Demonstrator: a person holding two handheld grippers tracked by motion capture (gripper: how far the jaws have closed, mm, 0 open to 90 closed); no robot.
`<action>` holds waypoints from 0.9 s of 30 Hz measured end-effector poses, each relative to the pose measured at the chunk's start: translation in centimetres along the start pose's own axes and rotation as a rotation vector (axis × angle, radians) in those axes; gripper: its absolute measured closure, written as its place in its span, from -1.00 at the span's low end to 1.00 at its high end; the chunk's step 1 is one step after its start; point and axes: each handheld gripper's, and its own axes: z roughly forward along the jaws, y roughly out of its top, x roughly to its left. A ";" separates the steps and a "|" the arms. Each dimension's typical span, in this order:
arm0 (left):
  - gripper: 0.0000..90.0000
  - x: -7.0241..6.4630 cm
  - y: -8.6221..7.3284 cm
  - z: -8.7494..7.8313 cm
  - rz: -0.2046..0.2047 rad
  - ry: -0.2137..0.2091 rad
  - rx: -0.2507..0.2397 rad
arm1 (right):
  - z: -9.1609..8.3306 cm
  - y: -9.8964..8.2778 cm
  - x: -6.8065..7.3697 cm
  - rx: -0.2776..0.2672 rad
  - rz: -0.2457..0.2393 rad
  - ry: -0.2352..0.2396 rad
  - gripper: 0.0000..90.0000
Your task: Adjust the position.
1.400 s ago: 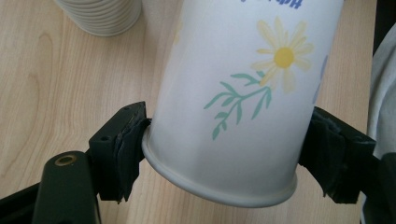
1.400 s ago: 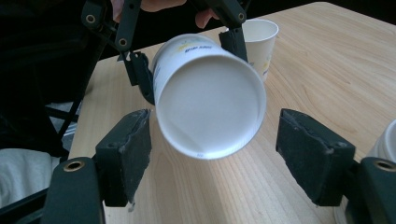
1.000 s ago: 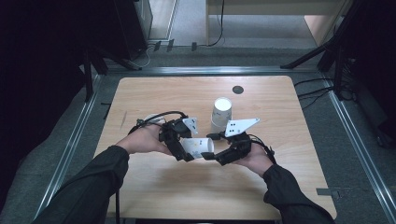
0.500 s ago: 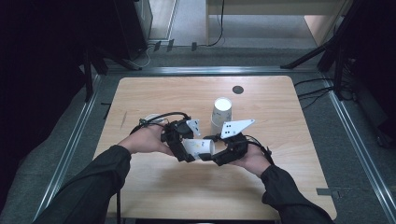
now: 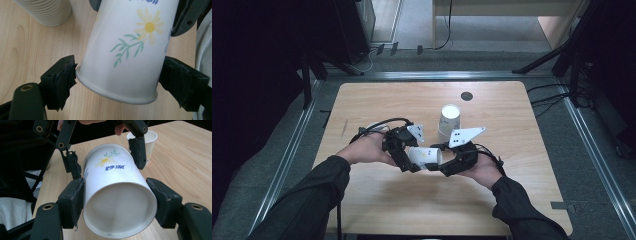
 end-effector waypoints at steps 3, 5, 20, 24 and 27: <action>-0.71 0.1 -0.3 -0.1 -0.017 -0.008 -0.039 | -0.3 0.0 0.0 -0.007 -0.004 -0.001 -0.25; -0.72 0.2 -0.7 -0.1 -0.031 -0.013 -0.064 | -0.6 0.0 -0.1 -0.010 -0.001 -0.002 -0.25; -0.72 0.3 -3.3 -0.2 -0.147 -0.028 -0.269 | -2.1 0.1 -0.5 -0.041 0.002 -0.009 -0.24; -0.72 0.0 -3.7 0.1 -0.159 -0.040 -0.310 | -2.5 0.1 -0.6 -0.052 0.005 -0.014 -0.24; -0.73 -0.2 -3.8 0.4 -0.166 -0.045 -0.327 | -2.6 0.1 -0.7 -0.060 0.006 -0.012 -0.24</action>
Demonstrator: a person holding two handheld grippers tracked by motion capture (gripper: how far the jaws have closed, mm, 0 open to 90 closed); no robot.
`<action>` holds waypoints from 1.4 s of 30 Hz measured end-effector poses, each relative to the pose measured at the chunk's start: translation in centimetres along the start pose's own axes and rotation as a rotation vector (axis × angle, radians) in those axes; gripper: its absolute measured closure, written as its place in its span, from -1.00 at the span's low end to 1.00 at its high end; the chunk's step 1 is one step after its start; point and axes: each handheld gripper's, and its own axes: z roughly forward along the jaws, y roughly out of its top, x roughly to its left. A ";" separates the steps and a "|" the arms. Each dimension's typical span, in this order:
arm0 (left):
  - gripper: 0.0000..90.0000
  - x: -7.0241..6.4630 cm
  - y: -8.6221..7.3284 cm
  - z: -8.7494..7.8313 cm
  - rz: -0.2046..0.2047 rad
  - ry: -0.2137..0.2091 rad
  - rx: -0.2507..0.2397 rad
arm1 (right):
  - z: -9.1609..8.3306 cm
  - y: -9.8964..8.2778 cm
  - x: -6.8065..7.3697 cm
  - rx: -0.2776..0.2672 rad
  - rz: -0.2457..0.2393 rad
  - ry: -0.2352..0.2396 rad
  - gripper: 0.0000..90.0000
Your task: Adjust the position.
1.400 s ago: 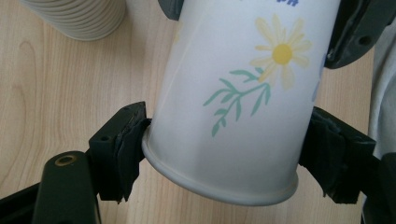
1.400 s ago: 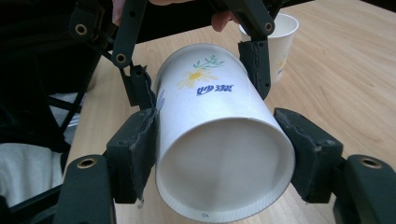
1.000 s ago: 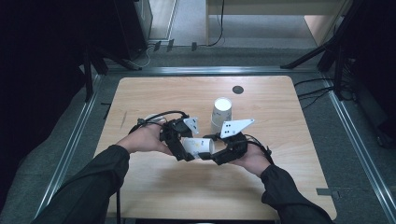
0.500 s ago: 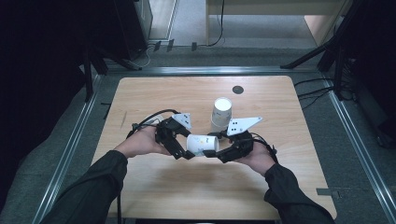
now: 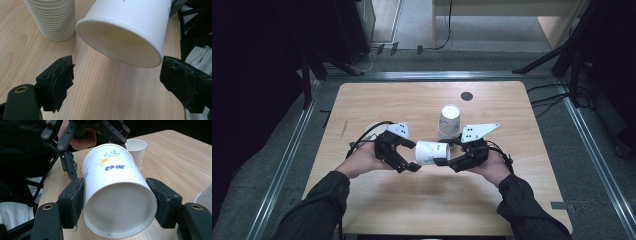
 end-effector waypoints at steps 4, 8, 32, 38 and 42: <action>-0.77 0.2 -0.6 0.3 -0.034 -0.003 -0.043 | -0.2 0.0 0.0 0.004 -0.001 0.002 -0.24; -0.77 0.0 -1.0 0.6 -0.051 -0.011 -0.087 | -0.4 -0.1 0.0 0.001 0.002 0.002 -0.24; -0.79 -0.4 -2.2 0.5 -0.113 -0.066 -0.289 | -1.0 0.1 0.1 -0.017 0.000 0.025 -0.24; -0.79 -0.5 -2.3 0.9 -0.104 -0.073 -0.301 | -0.8 0.0 0.1 -0.023 0.002 0.048 -0.24; -0.79 -0.6 -2.3 1.0 -0.095 -0.066 -0.298 | -0.5 -0.1 -0.1 -0.022 0.007 0.066 -0.24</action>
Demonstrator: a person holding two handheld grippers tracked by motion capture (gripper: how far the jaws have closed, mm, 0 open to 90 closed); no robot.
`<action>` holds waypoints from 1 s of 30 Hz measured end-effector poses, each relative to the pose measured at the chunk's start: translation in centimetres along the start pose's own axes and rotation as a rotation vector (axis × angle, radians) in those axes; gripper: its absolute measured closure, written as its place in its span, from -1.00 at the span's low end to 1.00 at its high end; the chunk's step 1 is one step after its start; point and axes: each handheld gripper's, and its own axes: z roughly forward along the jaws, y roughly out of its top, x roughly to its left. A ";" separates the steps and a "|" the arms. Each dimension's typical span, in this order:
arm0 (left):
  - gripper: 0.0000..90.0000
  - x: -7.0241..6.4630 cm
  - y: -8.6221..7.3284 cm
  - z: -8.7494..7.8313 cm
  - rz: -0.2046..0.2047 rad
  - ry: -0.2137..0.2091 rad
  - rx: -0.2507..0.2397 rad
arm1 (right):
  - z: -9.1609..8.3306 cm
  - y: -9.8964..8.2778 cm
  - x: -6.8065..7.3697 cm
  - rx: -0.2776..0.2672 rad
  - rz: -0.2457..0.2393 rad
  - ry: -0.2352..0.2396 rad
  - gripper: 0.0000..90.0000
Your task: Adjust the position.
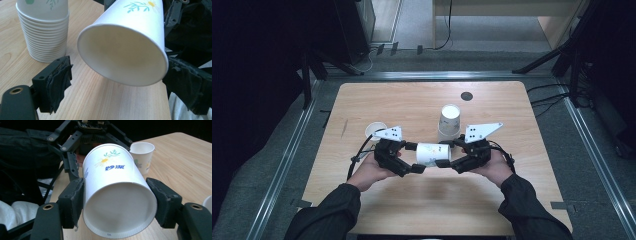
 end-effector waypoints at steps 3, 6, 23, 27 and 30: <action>-0.79 0.1 0.0 0.0 0.001 -0.008 -0.004 | 0.2 -0.1 -0.2 -0.002 0.006 0.018 -0.24; -0.79 0.1 0.1 0.0 0.001 -0.013 -0.005 | 0.3 -0.2 -0.3 -0.010 0.015 0.032 -0.24; -0.71 -0.2 0.0 0.1 0.035 -0.063 -0.017 | 0.9 -0.3 -0.4 -0.026 0.039 0.104 -0.24; -0.69 -0.3 0.0 0.3 0.048 -0.065 -0.009 | 1.1 -0.3 -0.4 -0.022 0.043 0.117 -0.24; -0.63 -0.3 0.0 0.2 0.046 -0.067 -0.015 | 1.1 -0.3 -0.4 -0.017 0.043 0.117 -0.24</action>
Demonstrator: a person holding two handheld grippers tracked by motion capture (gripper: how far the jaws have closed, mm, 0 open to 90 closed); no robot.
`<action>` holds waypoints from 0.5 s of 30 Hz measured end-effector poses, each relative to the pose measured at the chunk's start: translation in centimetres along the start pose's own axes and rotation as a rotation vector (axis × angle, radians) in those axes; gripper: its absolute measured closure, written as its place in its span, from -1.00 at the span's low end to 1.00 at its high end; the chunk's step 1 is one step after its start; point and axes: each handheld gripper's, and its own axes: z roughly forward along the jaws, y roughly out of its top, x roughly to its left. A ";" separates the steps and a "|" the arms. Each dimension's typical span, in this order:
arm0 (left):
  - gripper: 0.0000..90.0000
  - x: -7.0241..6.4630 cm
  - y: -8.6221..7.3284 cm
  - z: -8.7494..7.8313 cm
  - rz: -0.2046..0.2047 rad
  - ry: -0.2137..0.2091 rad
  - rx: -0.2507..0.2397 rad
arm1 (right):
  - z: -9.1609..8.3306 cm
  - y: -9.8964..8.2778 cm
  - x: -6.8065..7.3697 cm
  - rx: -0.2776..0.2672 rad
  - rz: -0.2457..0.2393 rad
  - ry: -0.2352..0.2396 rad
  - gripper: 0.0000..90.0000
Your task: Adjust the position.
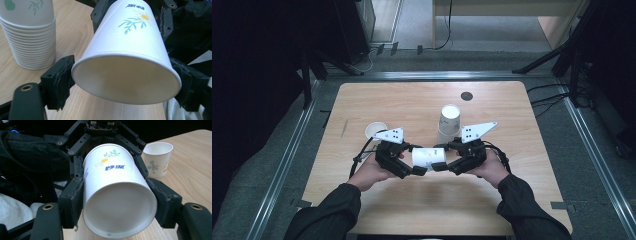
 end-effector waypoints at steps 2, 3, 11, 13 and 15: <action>-0.60 0.0 0.0 -0.1 0.001 0.000 -0.001 | 0.0 0.0 -0.1 -0.002 0.003 0.001 -0.24; -0.59 0.0 0.0 -0.1 0.003 -0.002 -0.001 | 0.0 0.0 -0.1 -0.002 0.004 0.001 -0.24; -0.55 0.0 0.0 -0.1 0.007 -0.004 0.005 | 0.0 -0.1 -0.1 0.004 0.012 0.008 -0.24; -0.55 0.0 0.0 -0.1 0.006 -0.004 0.004 | 0.0 -0.1 -0.2 0.005 0.010 0.009 -0.25; -0.54 0.0 0.0 -0.1 0.010 -0.001 0.007 | 0.0 -0.1 -0.2 0.004 0.012 0.009 -0.25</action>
